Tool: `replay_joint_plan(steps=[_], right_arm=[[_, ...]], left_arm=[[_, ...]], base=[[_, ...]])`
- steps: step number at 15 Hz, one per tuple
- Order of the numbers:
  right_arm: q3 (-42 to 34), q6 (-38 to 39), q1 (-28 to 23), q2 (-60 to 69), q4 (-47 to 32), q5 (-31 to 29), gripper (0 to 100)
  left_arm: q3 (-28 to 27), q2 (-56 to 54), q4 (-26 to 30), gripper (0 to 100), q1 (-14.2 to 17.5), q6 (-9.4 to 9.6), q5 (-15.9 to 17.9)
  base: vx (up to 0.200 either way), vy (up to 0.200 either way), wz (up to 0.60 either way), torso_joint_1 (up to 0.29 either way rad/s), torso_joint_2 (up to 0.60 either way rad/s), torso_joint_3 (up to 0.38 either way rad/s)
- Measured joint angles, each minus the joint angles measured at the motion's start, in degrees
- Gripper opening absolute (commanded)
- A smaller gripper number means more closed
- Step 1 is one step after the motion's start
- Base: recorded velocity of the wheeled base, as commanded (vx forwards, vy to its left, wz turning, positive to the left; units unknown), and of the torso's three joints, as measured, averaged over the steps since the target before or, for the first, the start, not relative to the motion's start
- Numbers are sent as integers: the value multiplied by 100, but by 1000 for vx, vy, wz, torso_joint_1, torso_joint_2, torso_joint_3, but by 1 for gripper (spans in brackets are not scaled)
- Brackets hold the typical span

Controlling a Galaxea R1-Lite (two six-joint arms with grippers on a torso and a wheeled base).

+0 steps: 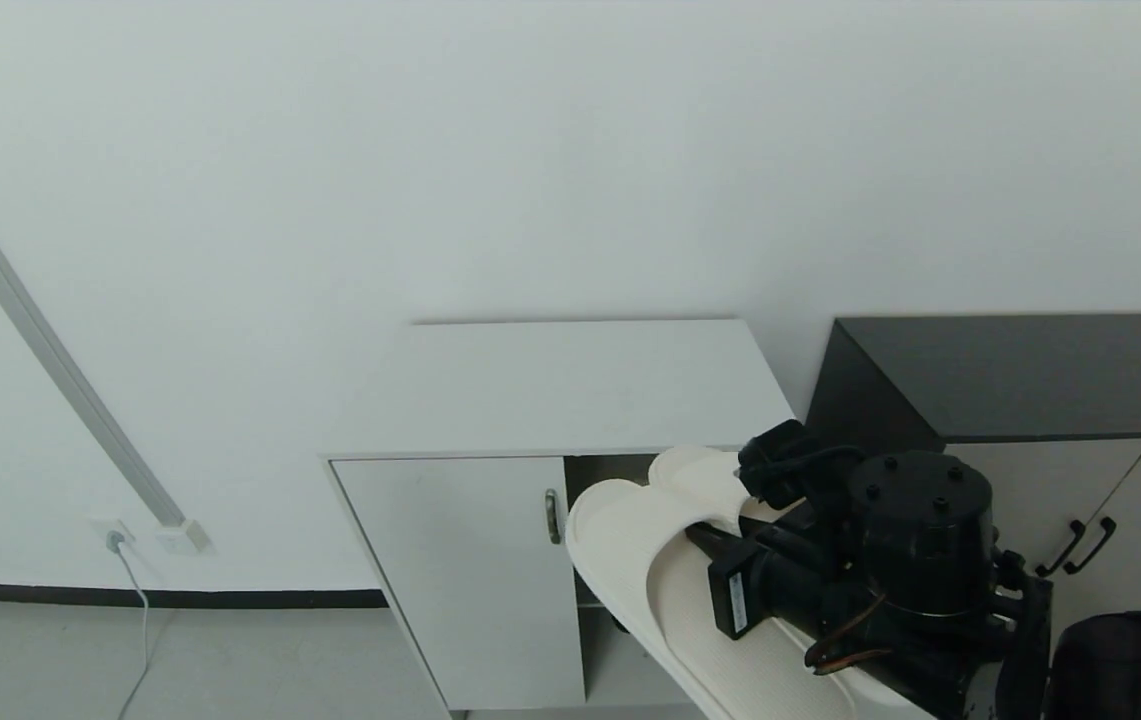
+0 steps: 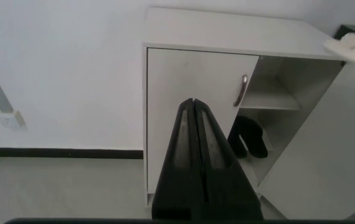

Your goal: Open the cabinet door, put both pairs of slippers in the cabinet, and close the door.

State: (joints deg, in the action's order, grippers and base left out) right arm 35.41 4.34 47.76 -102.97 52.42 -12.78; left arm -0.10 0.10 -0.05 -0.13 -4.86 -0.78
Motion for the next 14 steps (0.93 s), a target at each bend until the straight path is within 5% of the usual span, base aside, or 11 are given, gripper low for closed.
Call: replay_joint_plan(steps=[7, 14], right_arm=[[-121, -130, -22, -85, 2, -9, 0], [-174, -111, -33, -91, 12, -16, 0]], left_arm=[[0, 0, -2, 0, 4, 0, -9], [2, 0, -2, 0, 4, -13, -9]], base=[[0, 0, 0, 0, 0, 0], [0, 0, 0, -158, 355, 196]])
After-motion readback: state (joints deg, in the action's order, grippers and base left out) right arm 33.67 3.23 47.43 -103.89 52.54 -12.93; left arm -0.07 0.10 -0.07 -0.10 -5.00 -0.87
